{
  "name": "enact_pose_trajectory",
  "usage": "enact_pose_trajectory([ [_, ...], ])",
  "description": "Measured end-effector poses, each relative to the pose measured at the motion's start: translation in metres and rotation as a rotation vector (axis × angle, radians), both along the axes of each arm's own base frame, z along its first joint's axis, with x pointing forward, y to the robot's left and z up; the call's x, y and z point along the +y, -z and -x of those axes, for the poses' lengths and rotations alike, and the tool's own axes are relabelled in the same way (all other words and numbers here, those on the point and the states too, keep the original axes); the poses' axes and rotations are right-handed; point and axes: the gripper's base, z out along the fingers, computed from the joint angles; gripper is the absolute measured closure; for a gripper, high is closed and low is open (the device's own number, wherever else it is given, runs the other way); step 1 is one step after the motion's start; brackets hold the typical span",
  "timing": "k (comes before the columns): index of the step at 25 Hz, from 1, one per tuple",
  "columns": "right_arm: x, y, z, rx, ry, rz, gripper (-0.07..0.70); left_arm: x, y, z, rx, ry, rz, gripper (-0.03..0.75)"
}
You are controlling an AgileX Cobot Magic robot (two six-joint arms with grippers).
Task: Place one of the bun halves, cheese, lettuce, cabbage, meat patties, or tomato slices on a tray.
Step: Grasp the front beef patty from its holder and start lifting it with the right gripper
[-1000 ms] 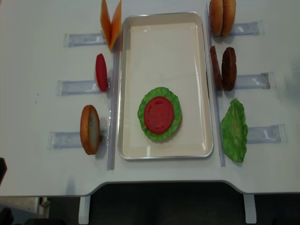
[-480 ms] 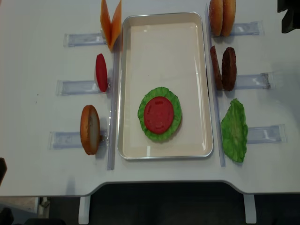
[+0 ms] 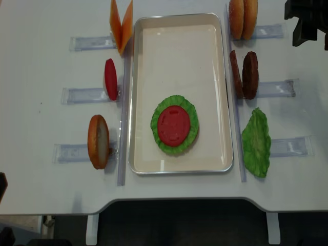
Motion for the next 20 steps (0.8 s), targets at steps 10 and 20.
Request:
enact_pose_trajectory([
  [10, 0.047, 0.006, -0.003, 0.013, -0.116, 0.015, 0.197, 0.000, 0.000, 0.000, 0.000, 0.003, 0.004, 0.715],
  [20, 0.084, 0.012, -0.029, 0.014, -0.147, 0.102, 0.197, -0.001, 0.000, 0.000, 0.000, 0.004, 0.007, 0.715],
])
